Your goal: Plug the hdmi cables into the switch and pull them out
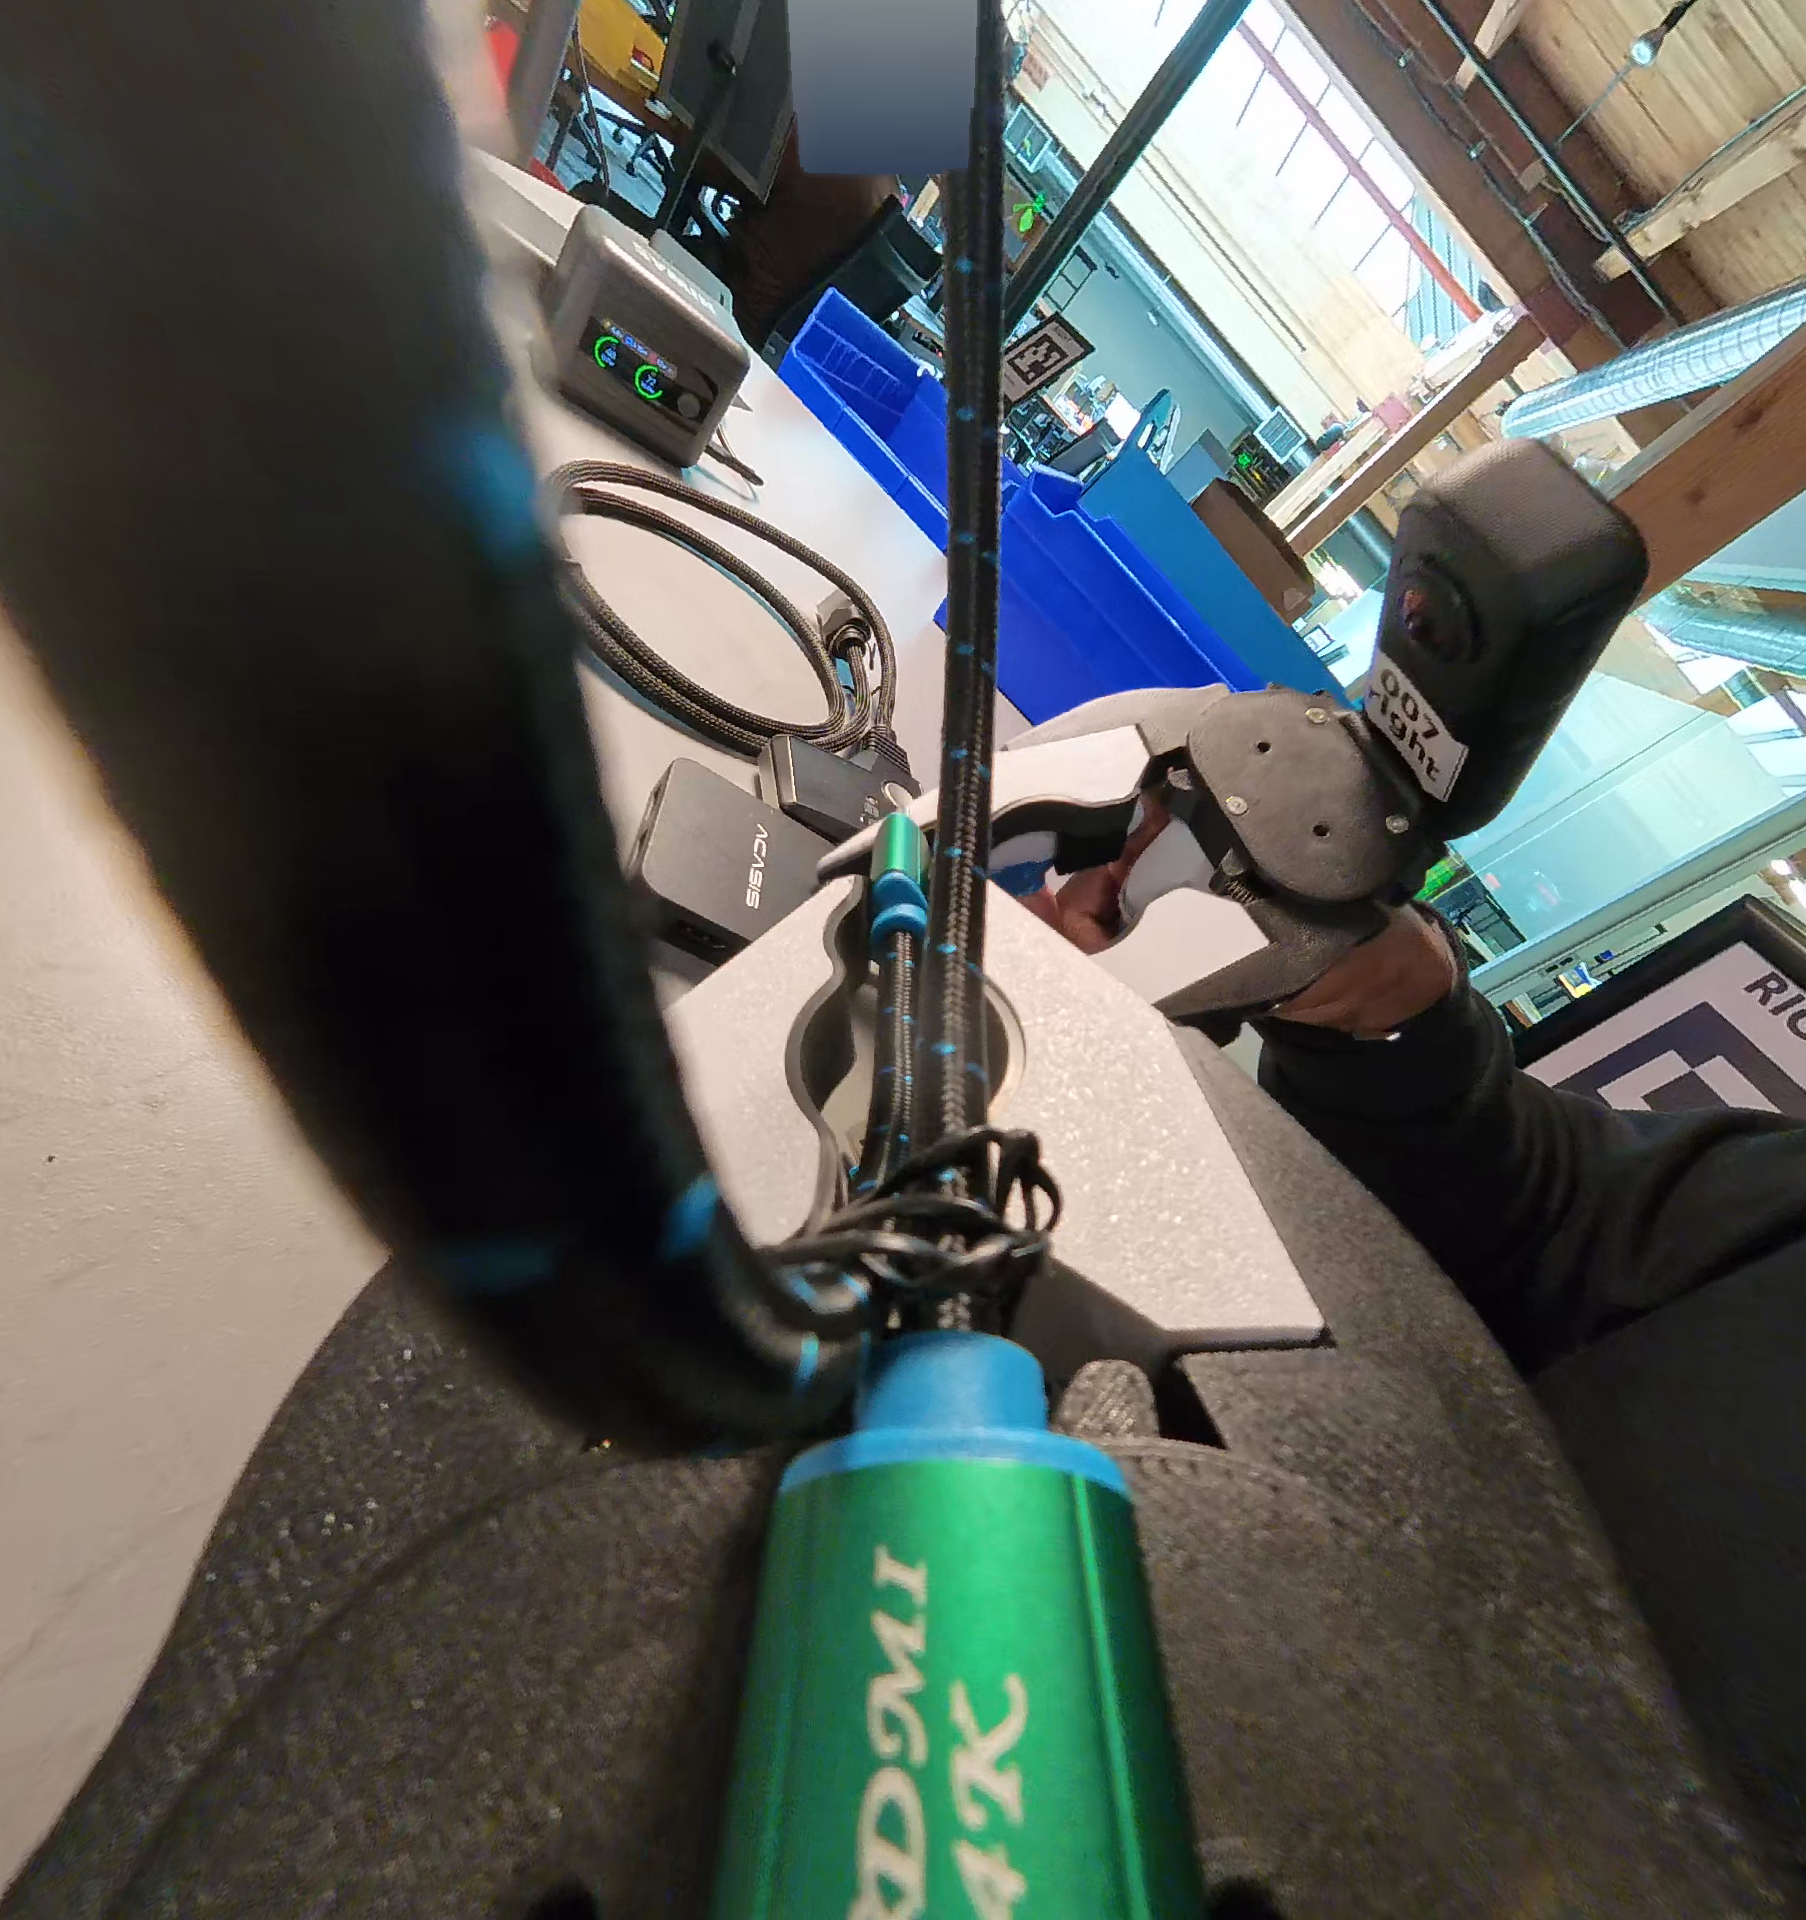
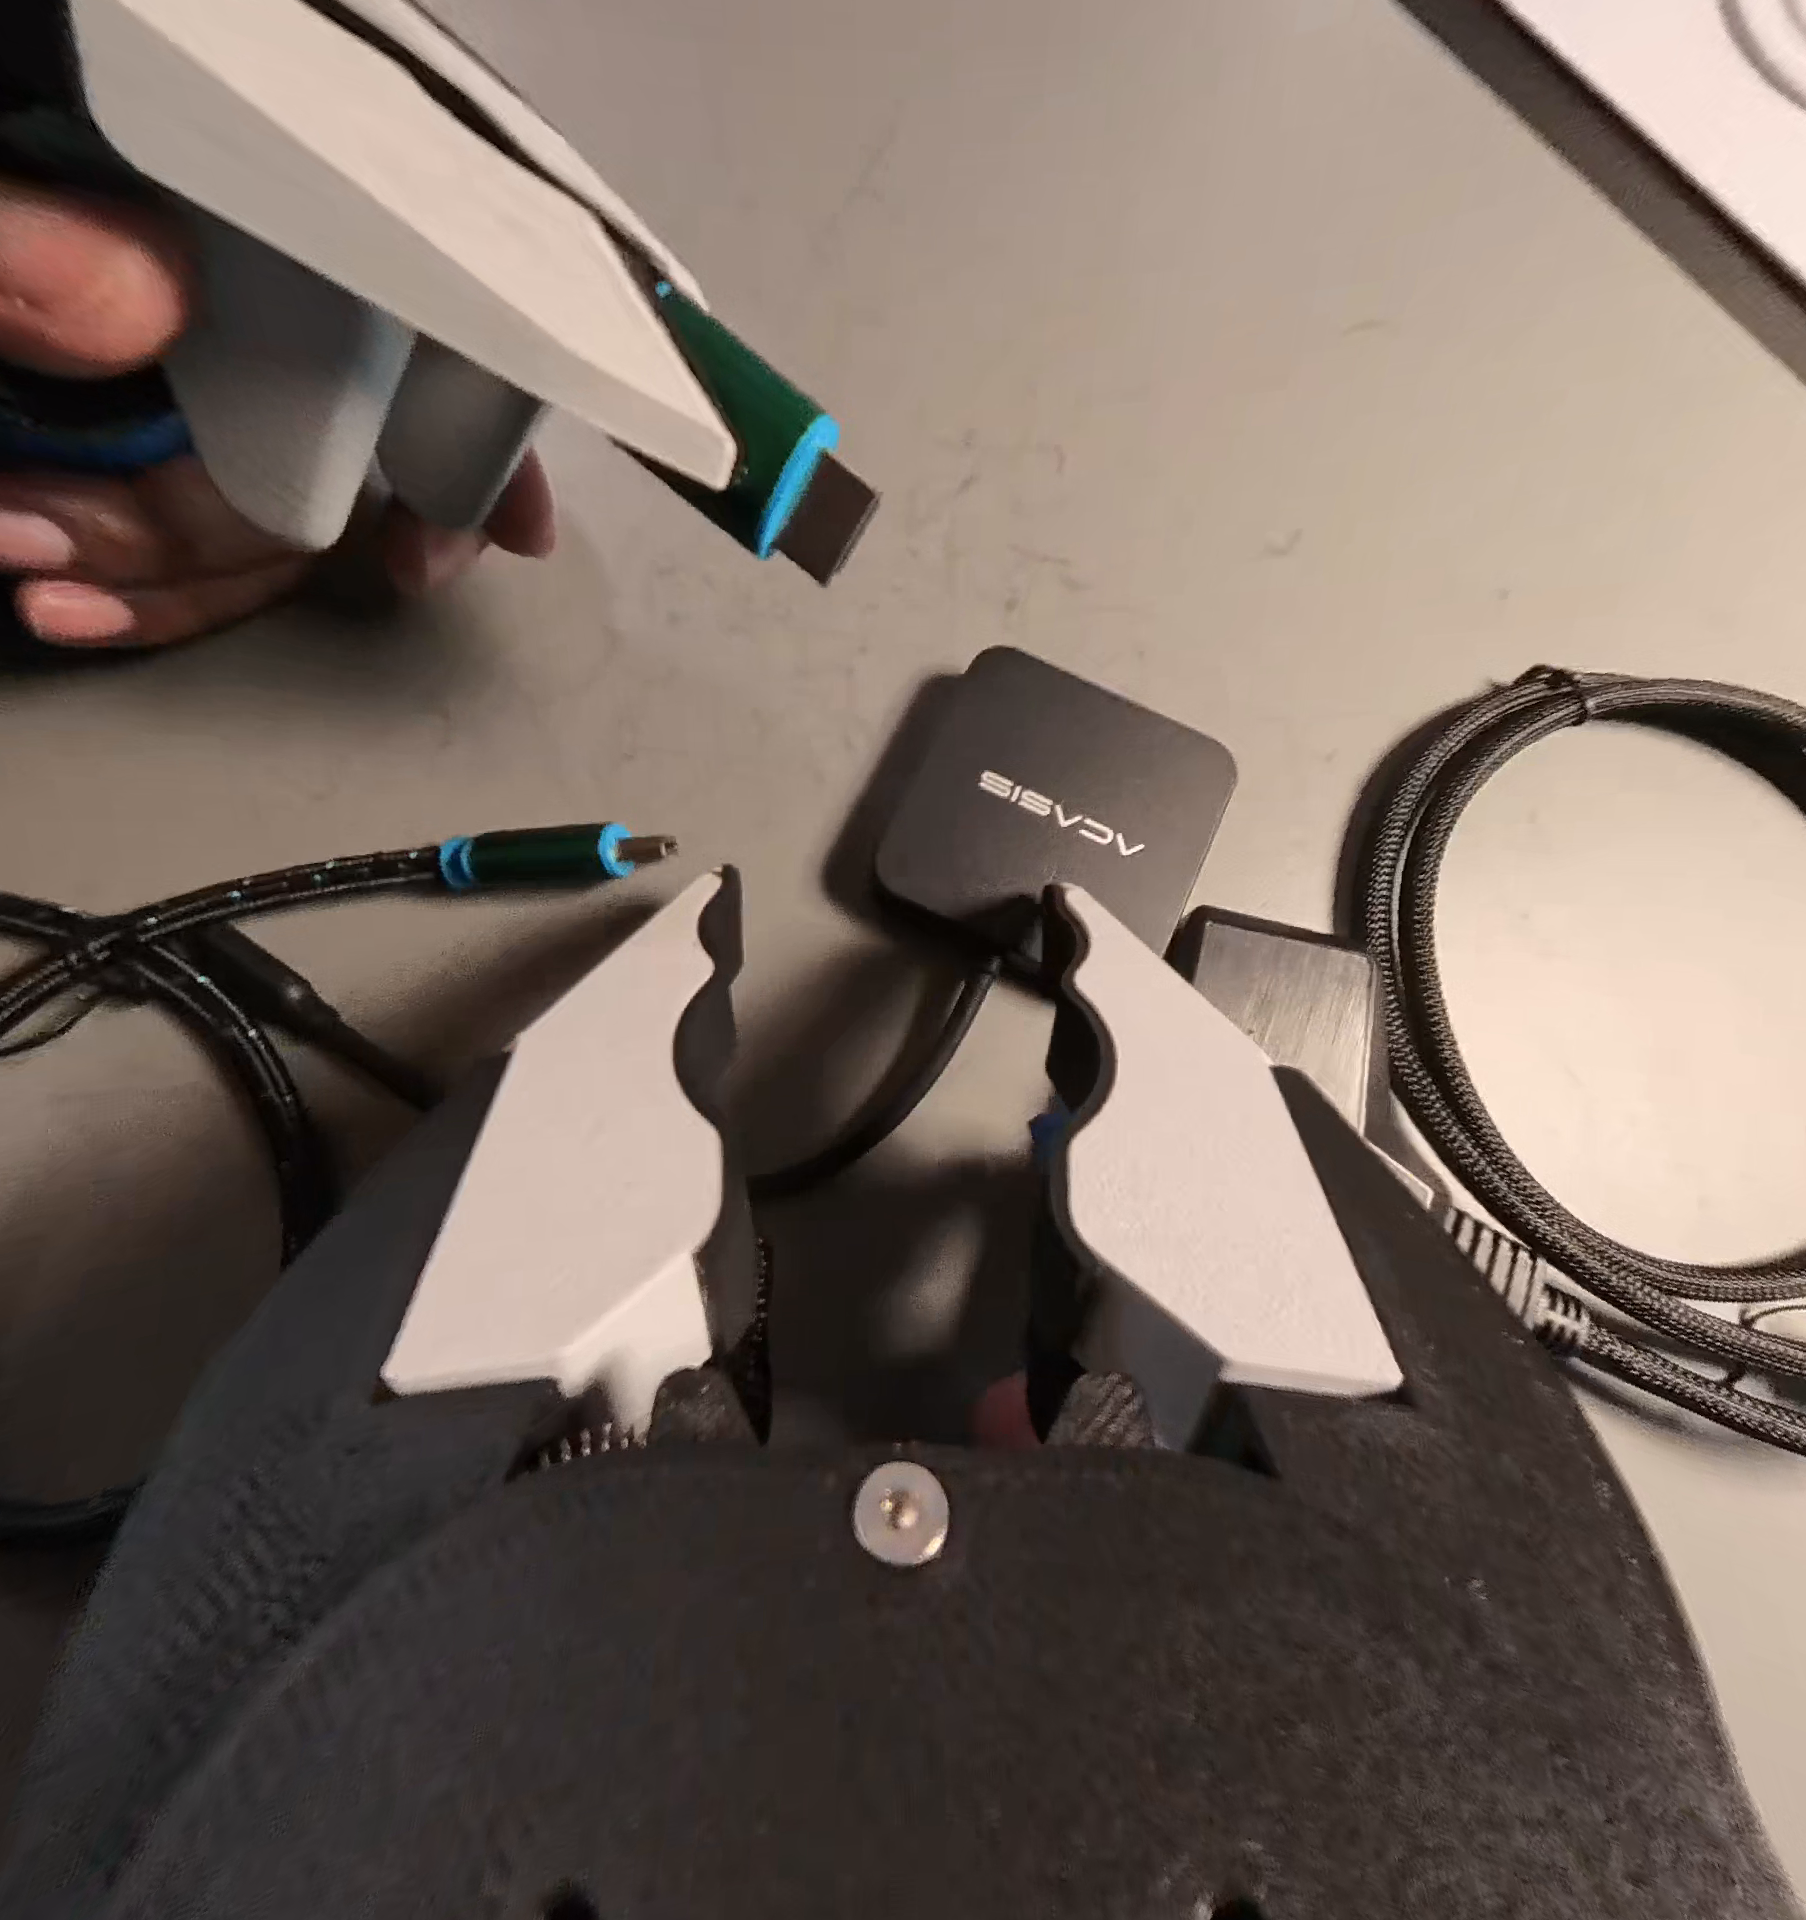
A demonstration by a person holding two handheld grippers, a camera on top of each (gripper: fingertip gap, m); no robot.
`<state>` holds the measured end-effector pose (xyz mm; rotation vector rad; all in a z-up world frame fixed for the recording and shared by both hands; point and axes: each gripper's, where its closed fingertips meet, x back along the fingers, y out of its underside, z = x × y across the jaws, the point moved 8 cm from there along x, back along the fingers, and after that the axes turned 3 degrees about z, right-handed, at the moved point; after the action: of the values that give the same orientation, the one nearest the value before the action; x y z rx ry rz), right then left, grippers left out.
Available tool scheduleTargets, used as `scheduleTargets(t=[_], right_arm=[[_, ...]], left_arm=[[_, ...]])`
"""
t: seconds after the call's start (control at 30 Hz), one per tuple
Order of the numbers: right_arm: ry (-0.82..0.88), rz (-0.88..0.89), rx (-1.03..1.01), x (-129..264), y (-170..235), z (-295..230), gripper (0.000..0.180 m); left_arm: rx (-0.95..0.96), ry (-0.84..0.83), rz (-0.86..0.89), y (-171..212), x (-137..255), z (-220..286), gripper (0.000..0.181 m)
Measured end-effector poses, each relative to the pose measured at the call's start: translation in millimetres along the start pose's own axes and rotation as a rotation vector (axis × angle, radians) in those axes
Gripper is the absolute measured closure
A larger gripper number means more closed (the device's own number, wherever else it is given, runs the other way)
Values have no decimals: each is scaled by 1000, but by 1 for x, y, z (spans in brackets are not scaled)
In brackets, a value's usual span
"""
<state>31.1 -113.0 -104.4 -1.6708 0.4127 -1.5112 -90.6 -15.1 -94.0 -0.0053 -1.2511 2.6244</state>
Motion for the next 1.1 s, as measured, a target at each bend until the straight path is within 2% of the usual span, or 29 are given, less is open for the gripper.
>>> scheduleTargets(t=[0.13, 0.27, 0.37, 0.47, 0.57, 0.77, 0.93, 1.1], right_arm=[[108, -64, 62, 1, 6, 11, 116], [18, -2, 39, 4, 0, 3, 117], [-49, -65, 31, 5, 4, -5, 121], [-59, -105, 16, 10, 7, -4, 126], [14, -166, 43, 12, 13, 6, 125], [9, -158, 47, 12, 13, 4, 123], [109, -170, 74, 6, 11, 1, 132], [122, -149, 83, 6, 9, 0, 155]], left_arm=[[0, 1, 0, 0, 0, 0, 166], [-3, 1, -1, 0, 0, 0, 167], [-1, 0, -2, 0, 0, 0, 166], [0, 1, -1, 0, 0, 0, 166], [0, 1, -2, 0, 0, 0, 166], [0, -1, -3, 0, 0, 0, 168], [-2, -11, -1, 0, 0, 0, 168], [1, -13, 2, 0, 0, -1, 168]])
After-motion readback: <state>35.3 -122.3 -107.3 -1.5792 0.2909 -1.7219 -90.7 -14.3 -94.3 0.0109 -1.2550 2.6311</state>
